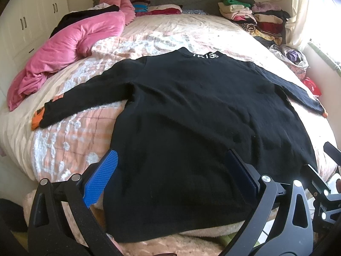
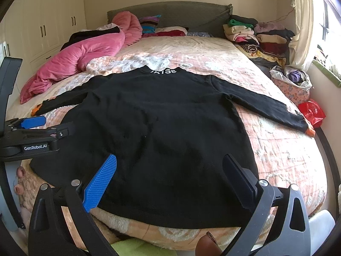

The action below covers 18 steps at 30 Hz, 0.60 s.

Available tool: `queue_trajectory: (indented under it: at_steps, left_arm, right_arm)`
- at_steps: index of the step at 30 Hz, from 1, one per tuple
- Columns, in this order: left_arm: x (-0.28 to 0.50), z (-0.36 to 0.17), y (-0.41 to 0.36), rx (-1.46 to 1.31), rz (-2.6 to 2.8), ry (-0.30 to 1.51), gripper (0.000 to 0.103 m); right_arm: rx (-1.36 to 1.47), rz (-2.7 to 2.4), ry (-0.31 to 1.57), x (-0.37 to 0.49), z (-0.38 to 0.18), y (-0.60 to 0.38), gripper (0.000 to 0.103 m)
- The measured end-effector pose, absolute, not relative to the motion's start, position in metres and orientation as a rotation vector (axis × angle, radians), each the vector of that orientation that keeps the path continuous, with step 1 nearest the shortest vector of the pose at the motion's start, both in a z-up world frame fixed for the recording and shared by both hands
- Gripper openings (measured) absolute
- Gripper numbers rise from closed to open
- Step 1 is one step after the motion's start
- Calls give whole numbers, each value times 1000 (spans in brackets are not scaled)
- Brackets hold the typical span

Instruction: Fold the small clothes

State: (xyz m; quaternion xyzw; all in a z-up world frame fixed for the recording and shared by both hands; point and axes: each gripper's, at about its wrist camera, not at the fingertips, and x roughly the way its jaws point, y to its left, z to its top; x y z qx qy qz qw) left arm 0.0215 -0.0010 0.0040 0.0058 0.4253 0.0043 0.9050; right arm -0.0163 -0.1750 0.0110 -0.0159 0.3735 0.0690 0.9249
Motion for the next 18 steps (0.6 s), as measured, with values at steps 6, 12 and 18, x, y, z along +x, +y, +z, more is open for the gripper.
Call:
queue_trajectory:
  at_steps: [6,12,18]
  left_arm:
    - [39,6,9,25,31,868,95]
    - [59,16,21,20,35,852,95]
    - [78,22,33,11,68,846,94]
  right_arm:
    - [-11,164,769,-2,13,-174,99]
    - [2,162,766,17,15,-174,99]
    - [49,171,767,39,19,-176,99]
